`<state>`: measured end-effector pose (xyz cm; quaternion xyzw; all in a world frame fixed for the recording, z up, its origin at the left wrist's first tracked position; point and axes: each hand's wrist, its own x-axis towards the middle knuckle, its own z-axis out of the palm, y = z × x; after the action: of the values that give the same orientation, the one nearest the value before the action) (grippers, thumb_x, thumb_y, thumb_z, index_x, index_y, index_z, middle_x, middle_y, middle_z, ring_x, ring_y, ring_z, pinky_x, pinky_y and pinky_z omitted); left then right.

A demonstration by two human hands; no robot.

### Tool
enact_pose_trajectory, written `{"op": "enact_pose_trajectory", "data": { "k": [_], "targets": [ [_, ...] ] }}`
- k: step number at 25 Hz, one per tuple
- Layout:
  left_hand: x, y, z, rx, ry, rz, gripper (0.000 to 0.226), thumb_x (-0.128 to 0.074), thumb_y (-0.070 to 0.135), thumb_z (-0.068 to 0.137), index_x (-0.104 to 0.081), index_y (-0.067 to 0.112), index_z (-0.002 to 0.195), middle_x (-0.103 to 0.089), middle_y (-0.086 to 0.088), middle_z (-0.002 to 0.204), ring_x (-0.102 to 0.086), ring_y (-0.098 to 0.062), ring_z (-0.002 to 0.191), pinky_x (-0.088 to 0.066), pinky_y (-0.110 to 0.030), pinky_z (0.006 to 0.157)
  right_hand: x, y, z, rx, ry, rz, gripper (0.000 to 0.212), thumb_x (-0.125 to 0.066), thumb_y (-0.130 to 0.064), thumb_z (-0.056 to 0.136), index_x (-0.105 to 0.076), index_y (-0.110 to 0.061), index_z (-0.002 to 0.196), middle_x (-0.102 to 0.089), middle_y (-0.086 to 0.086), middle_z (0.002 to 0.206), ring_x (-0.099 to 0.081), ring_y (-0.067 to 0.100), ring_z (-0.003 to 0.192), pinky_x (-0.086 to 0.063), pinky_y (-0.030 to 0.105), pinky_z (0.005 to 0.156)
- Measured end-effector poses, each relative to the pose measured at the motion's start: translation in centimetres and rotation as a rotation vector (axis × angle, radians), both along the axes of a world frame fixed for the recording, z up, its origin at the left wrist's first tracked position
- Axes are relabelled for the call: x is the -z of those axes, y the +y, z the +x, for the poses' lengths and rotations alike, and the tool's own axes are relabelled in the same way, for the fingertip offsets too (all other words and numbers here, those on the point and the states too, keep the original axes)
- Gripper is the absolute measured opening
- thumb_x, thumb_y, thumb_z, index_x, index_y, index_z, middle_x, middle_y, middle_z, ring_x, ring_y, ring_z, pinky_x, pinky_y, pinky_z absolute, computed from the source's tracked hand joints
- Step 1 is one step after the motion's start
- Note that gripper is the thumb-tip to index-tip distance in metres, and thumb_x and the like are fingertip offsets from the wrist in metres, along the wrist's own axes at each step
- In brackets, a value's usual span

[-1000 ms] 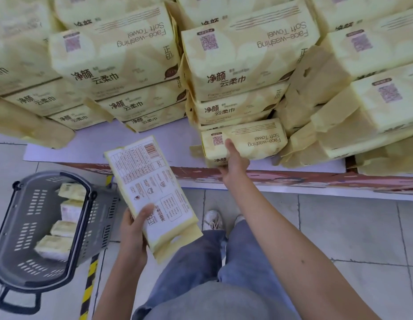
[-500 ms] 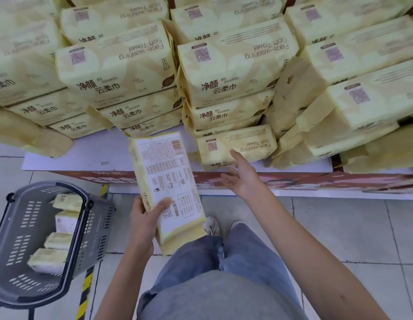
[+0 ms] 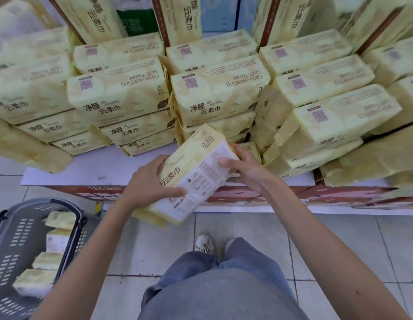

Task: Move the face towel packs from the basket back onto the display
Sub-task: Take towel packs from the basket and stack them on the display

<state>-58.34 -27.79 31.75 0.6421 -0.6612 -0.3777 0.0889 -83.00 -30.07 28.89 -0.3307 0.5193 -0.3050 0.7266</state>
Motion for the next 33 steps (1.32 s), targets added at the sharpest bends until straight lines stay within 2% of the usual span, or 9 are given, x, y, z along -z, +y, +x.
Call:
{"op": "enact_pose_trajectory", "data": {
  "k": [4, 7, 10, 14, 18, 22, 26, 30, 33],
  "targets": [
    [-1.0, -1.1, -0.6, 0.117, -0.202, -0.176, 0.096, -0.064, 0.067, 0.04, -0.042, 0.036, 0.128, -0.055, 0.017, 0.115, -0.052, -0.01, 0.102, -0.042, -0.03, 0.08, -1.4, -0.3, -1.6, -0.148, -0.01, 0.122, 0.085, -0.064, -0.067, 0.057, -0.044, -0.026, 0.13, -0.063, 0.006, 0.12, -0.065, 0.027, 0.1, -0.057, 0.043, 0.074],
    [-0.9, -1.0, -1.5, 0.172, -0.293, -0.3, 0.097, -0.069, 0.062, 0.047, -0.04, 0.032, 0.134, -0.054, 0.012, 0.123, -0.05, -0.014, 0.111, -0.035, -0.027, 0.077, -1.7, -0.6, -2.0, -0.145, 0.02, 0.128, 0.072, -0.066, -0.053, 0.073, -0.041, -0.024, 0.133, -0.06, 0.006, 0.117, -0.063, 0.03, 0.101, -0.058, 0.043, 0.074],
    [-1.3, -1.0, -1.6, 0.161, -0.235, -0.319, 0.094, -0.066, 0.068, 0.048, -0.043, 0.033, 0.132, -0.053, 0.013, 0.123, -0.049, -0.012, 0.11, -0.037, -0.028, 0.08, -1.3, -0.7, -1.8, -0.025, -0.066, 0.079, 0.086, -0.076, -0.033, 0.052, -0.043, -0.016, 0.129, -0.063, 0.005, 0.11, -0.063, 0.024, 0.097, -0.06, 0.036, 0.069],
    [-1.4, -1.8, 0.4, -0.5, 0.42, 0.249, 0.062, -0.041, 0.075, 0.072, -0.061, 0.028, 0.108, -0.062, 0.001, 0.107, -0.063, -0.017, 0.093, -0.047, -0.03, 0.071, -0.3, -0.3, -3.0, 0.047, -0.176, 0.004, 0.1, -0.076, -0.022, 0.044, -0.035, -0.013, 0.135, -0.061, 0.008, 0.114, -0.065, 0.023, 0.095, -0.06, 0.035, 0.068],
    [0.3, -0.5, 0.9, -0.631, 0.781, 0.841, 0.062, -0.041, 0.066, 0.076, -0.076, 0.017, 0.09, -0.071, -0.018, 0.101, -0.069, -0.037, 0.085, -0.055, -0.042, 0.065, -1.0, -0.2, -3.8, -0.072, -0.26, -0.129, 0.1, -0.072, -0.009, 0.047, -0.034, -0.025, 0.138, -0.054, 0.009, 0.122, -0.062, 0.02, 0.101, -0.057, 0.033, 0.074],
    [1.1, -0.5, -0.3, -0.748, 0.876, 0.712, 0.044, -0.047, 0.056, 0.082, -0.072, 0.02, 0.079, -0.072, -0.011, 0.08, -0.069, -0.03, 0.067, -0.056, -0.036, 0.053, -1.7, -1.1, -3.7, -0.135, -0.324, -0.099, 0.102, -0.089, -0.023, 0.044, -0.038, -0.042, 0.131, -0.054, 0.002, 0.13, -0.064, 0.016, 0.105, -0.056, 0.032, 0.077],
    [1.7, -1.1, 0.0, -0.673, 0.93, 0.5, 0.033, -0.05, 0.046, 0.087, -0.062, 0.021, 0.105, -0.075, -0.001, 0.079, -0.071, -0.02, 0.066, -0.056, -0.029, 0.051, -1.0, -2.1, -2.9, -0.068, -0.236, -0.029, 0.097, -0.077, -0.061, 0.054, -0.04, -0.029, 0.138, -0.065, 0.003, 0.122, -0.063, 0.021, 0.109, -0.055, 0.035, 0.08],
    [2.1, -1.5, 0.6, -0.469, 0.886, 0.246, 0.094, -0.086, 0.054, 0.04, -0.056, 0.015, 0.119, -0.071, -0.009, 0.111, -0.069, -0.027, 0.097, -0.059, -0.036, 0.066, -1.6, -1.8, -2.2, -0.061, 0.165, -0.023, 0.072, -0.079, -0.033, 0.065, -0.049, -0.014, 0.127, -0.066, 0.008, 0.117, -0.065, 0.015, 0.094, -0.054, 0.022, 0.07],
    [2.1, -2.2, 0.5, -0.394, 0.807, 0.129, 0.089, -0.09, 0.05, 0.031, -0.058, 0.022, 0.108, -0.073, -0.002, 0.105, -0.069, -0.021, 0.096, -0.058, -0.031, 0.066, -1.9, -1.6, -2.5, 0.024, 0.268, -0.13, 0.058, -0.076, -0.014, 0.074, -0.048, -0.017, 0.125, -0.064, -0.003, 0.104, -0.06, 0.007, 0.089, -0.048, 0.009, 0.053]
  ]
}}
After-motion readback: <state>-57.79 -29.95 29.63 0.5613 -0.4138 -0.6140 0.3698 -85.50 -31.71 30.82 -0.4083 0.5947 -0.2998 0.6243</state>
